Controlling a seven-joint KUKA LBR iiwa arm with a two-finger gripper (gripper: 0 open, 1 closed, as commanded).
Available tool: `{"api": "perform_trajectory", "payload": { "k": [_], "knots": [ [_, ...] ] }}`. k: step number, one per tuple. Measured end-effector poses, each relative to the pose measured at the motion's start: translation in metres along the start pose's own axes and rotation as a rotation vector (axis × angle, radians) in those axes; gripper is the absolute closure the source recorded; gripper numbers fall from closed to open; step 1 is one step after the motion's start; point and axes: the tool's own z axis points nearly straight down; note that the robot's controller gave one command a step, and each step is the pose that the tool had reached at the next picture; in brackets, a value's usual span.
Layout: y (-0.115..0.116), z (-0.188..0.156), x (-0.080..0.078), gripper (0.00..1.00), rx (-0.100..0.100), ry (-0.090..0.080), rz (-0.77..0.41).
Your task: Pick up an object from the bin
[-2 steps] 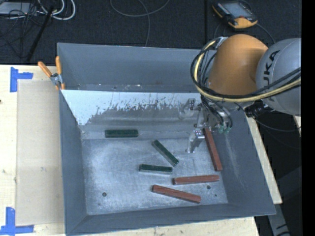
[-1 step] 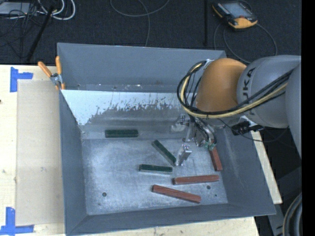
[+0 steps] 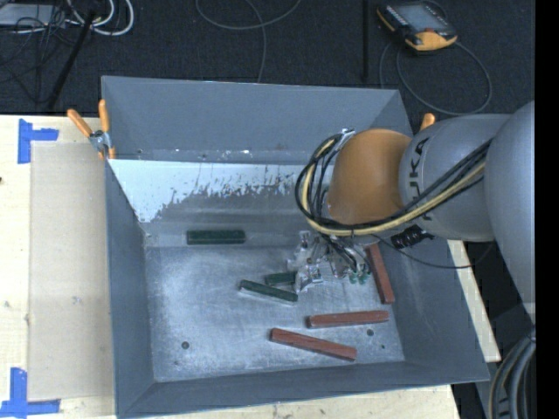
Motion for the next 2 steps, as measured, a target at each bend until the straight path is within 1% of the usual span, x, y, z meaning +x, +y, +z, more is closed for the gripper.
{"api": "perform_trajectory", "payload": {
  "k": [1,2],
  "knots": [
    [0.000,0.000,0.000,1.00,0.000,0.000,0.000],
    [-0.013,-0.154,-0.005,1.00,-0.002,0.009,0.022]
  ]
}}
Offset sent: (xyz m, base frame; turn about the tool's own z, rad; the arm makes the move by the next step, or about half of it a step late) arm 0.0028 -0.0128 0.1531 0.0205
